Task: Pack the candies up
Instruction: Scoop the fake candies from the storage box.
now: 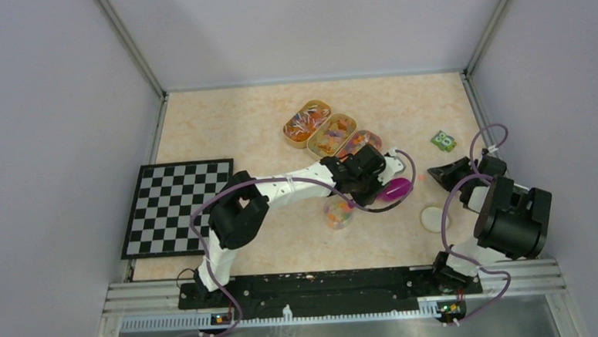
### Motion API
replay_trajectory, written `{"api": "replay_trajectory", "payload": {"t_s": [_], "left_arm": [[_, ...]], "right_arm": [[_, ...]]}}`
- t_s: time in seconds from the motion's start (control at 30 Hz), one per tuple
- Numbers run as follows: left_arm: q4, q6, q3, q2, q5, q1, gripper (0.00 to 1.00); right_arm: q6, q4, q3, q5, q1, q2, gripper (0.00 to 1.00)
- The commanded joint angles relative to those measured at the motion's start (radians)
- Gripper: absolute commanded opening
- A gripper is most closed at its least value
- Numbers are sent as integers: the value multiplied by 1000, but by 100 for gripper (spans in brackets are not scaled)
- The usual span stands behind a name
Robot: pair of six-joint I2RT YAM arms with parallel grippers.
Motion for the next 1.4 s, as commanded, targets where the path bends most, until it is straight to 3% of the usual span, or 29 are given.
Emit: {"api": "replay_trajectory", "payload": {"t_s": [0.0,0.4,0.8,1.37], "left_arm": [[33,2,54,23,40,-3,0],[-12,-16,134,85,16,-4,0],[-217,2,292,138,-101,-34,0],[-340,1,442,204,-95,-33,0]], "right_arm": [[34,138,-31,-15,-8,36,4],[32,182,-56,-38,-7,76,3],[14,175,-52,-59,-7,72,3],[-14,115,-18,-64,-7,50,3]]}}
